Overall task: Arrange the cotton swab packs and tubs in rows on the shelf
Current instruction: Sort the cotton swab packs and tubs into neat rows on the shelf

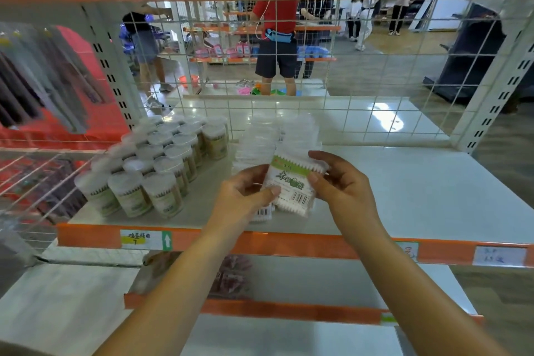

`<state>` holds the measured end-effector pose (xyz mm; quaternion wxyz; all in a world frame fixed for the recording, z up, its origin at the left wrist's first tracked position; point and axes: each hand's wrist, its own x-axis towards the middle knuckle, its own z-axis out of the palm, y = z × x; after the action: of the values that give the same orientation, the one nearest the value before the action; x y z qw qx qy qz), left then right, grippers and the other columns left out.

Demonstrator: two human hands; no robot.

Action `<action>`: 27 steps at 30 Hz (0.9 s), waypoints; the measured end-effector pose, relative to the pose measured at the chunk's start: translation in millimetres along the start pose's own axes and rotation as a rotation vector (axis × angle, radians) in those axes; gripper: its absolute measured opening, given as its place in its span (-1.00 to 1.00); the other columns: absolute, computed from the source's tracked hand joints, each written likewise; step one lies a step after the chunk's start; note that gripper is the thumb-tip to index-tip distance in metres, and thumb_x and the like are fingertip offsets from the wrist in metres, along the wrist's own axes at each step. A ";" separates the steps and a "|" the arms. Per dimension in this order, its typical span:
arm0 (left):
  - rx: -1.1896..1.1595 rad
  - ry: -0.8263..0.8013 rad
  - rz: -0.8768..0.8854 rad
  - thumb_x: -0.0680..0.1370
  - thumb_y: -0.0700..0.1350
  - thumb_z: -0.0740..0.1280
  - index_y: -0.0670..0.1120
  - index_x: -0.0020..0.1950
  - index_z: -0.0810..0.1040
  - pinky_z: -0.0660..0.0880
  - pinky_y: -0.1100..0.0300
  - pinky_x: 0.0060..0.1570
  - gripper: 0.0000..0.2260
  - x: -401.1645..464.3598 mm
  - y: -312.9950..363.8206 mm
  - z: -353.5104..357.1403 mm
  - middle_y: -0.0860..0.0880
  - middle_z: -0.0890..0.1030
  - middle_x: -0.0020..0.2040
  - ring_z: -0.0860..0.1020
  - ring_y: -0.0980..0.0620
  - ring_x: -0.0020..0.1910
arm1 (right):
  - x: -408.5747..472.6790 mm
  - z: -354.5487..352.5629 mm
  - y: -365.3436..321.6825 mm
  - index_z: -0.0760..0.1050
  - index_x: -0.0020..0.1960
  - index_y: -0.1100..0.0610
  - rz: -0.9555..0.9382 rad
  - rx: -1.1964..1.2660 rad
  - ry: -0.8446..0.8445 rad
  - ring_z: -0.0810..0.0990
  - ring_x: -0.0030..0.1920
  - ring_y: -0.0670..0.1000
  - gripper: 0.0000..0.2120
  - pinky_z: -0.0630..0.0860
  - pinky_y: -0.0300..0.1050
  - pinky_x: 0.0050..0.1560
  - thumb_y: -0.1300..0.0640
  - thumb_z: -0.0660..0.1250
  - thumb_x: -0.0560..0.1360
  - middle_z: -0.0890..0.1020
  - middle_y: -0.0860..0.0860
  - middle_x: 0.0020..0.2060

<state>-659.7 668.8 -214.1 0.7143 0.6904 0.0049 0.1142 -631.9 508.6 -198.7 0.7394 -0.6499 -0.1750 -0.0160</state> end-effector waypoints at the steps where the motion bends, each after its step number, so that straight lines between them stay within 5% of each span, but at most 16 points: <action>1: -0.004 -0.010 -0.006 0.42 -0.34 0.38 -0.10 0.08 0.57 0.53 0.33 -0.23 -0.72 0.0 -0.3 -0.4 -0.01 0.67 -0.07 0.63 0.12 -0.14 | 1.4 -0.7 0.7 0.49 0.04 0.06 0.007 0.001 -0.001 0.63 -0.24 -0.20 -0.73 0.57 -0.32 -0.25 0.39 0.24 0.50 0.60 0.00 -0.16; 7: 0.004 0.019 -0.012 0.39 -0.32 0.42 -0.12 0.00 0.58 0.56 0.25 -0.20 -0.78 3.3 -5.7 -0.1 -0.12 0.66 -0.08 0.62 0.02 -0.14 | 9.9 -6.9 12.5 0.49 0.01 -0.09 -0.012 -0.188 0.075 0.63 -0.10 0.05 -0.72 0.62 -0.07 -0.12 0.27 0.35 0.46 0.59 0.07 -0.05; 12: 0.043 0.024 0.023 0.39 -0.29 0.43 -0.11 -0.03 0.57 0.55 0.28 -0.20 -0.80 4.6 -7.9 1.4 -0.11 0.65 -0.10 0.62 0.08 -0.17 | 15.1 -8.5 13.8 0.50 -0.03 -0.09 -0.014 -0.209 0.096 0.60 -0.14 -0.02 -0.72 0.61 -0.18 -0.14 0.28 0.37 0.45 0.57 -0.05 -0.14; 17: 0.112 0.155 0.086 0.41 -0.37 0.39 -0.01 -0.08 0.57 0.54 0.29 -0.12 -0.73 13.7 -2.6 -23.1 0.10 0.64 -0.28 0.58 0.17 -0.22 | 20.8 -14.8 16.6 0.50 -0.07 -0.12 -0.057 -0.272 0.125 0.55 -0.26 -0.25 -0.69 0.54 -0.39 -0.18 0.30 0.36 0.45 0.56 -0.06 -0.17; 21: 0.424 0.212 0.138 0.43 -0.26 0.42 0.07 -0.03 0.55 0.47 0.27 -0.02 -0.75 17.4 -5.1 -42.9 0.15 0.58 -0.12 0.54 0.16 -0.12 | 25.5 -20.0 31.6 0.51 -0.04 -0.08 -0.030 -0.335 0.114 0.54 -0.27 -0.25 -0.71 0.49 -0.46 -0.20 0.31 0.36 0.45 0.56 -0.06 -0.18; 24: 0.682 0.152 0.158 0.45 -0.18 0.42 0.09 0.11 0.55 0.35 0.48 -0.09 -0.72 16.4 -12.6 -47.6 0.22 0.49 0.01 0.44 0.25 -0.07 | 25.5 -20.7 48.0 0.51 -0.02 -0.04 0.024 -0.384 0.107 0.54 -0.24 -0.16 -0.75 0.48 -0.47 -0.24 0.29 0.35 0.47 0.57 -0.02 -0.19; 27: 0.766 0.061 0.128 0.47 -0.17 0.39 0.06 0.18 0.55 0.29 0.41 0.03 -0.70 16.6 -28.6 -47.4 0.15 0.44 0.16 0.39 0.24 0.10 | 23.5 -20.6 63.2 0.53 0.03 0.00 0.037 -0.491 0.105 0.53 -0.21 -0.09 -0.78 0.48 -0.45 -0.25 0.28 0.33 0.49 0.55 -0.03 -0.17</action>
<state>-646.9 717.8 -242.0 0.3956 0.9024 0.0256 0.1689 -589.1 503.2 -254.5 0.5677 -0.8113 -0.1153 -0.0785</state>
